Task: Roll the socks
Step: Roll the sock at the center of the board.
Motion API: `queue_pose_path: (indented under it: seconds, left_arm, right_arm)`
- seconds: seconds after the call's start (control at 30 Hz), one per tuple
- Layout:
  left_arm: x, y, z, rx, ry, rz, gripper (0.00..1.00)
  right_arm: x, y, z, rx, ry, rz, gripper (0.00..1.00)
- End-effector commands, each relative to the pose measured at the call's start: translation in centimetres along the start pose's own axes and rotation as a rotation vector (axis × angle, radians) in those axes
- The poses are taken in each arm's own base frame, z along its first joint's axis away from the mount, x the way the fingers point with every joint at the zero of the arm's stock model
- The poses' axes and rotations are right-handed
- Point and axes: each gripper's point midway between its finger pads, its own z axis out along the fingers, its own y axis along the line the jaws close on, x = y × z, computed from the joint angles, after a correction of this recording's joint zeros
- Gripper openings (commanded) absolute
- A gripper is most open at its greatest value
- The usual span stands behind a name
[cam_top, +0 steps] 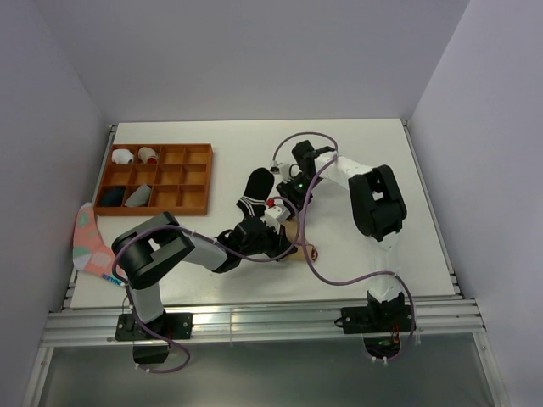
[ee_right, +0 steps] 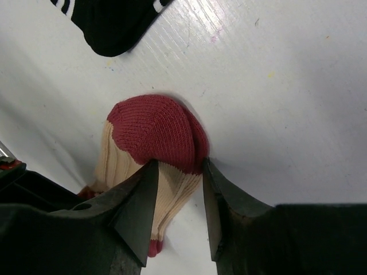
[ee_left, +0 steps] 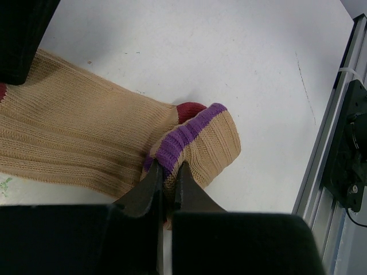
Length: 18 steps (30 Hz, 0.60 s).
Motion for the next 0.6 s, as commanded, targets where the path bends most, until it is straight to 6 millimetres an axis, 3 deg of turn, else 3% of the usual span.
queue_pose_path:
  seconds: [0.0, 0.2, 0.57]
  left_arm:
    - [6.2, 1.6, -1.5, -0.059, 0.205, -0.031, 0.00]
    - [6.2, 1.5, -1.4, -0.056, 0.207, -0.041, 0.00]
    - [6.5, 0.5, -1.9, -0.048, 0.239, -0.097, 0.00]
  right_arm:
    - [2.0, -1.2, 1.1, 0.066, 0.057, 0.004, 0.38]
    - [2.1, -1.6, 0.5, 0.096, 0.036, 0.014, 0.07]
    - [0.6, -4.9, -3.9, 0.160, -0.092, 0.095, 0.04]
